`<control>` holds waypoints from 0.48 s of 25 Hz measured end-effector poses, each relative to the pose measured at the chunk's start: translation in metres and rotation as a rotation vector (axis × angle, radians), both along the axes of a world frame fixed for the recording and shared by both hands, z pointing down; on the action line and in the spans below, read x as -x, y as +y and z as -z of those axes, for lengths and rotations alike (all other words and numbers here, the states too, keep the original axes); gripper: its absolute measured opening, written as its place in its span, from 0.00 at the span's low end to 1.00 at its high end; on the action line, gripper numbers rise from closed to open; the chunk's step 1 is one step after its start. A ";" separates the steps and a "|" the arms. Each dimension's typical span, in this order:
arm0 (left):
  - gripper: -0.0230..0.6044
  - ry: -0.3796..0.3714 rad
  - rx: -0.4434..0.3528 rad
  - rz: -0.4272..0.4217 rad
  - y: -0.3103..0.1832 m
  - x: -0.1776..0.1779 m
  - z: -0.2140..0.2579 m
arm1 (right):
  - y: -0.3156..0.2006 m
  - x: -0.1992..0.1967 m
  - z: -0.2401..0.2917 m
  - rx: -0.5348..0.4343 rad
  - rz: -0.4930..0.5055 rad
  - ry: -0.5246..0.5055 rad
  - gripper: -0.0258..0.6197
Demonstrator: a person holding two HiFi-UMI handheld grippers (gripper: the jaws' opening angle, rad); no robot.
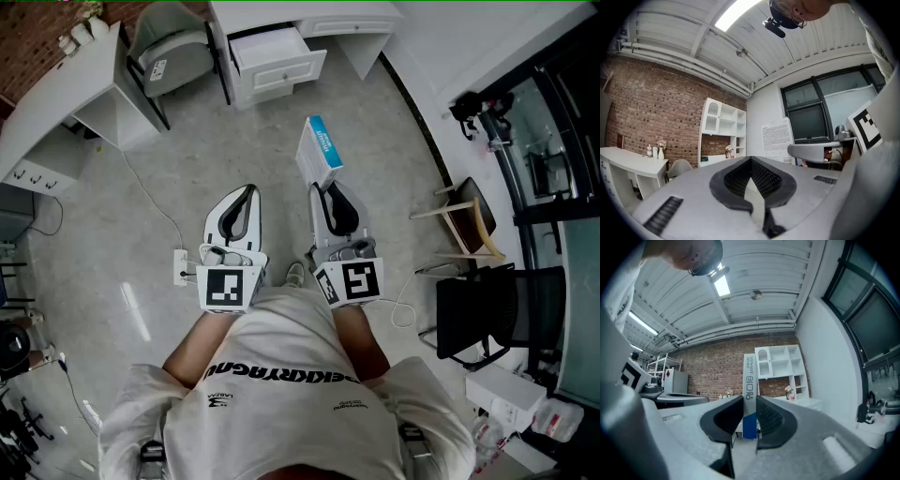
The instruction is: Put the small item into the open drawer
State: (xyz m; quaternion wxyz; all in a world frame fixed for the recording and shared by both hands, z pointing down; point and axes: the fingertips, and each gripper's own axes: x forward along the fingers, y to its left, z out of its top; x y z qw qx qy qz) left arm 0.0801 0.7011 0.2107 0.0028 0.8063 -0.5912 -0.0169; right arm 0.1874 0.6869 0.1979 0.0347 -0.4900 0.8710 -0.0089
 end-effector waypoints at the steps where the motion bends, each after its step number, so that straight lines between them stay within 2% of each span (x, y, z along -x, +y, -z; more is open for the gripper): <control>1: 0.03 0.000 0.002 0.002 0.000 -0.001 0.000 | 0.000 -0.001 0.000 0.001 0.003 0.002 0.17; 9: 0.03 -0.004 0.014 0.040 -0.001 -0.020 -0.006 | -0.003 -0.021 -0.004 0.004 0.029 0.007 0.17; 12: 0.03 -0.002 0.023 0.045 -0.001 -0.015 -0.009 | -0.004 -0.014 -0.007 -0.004 0.045 0.015 0.17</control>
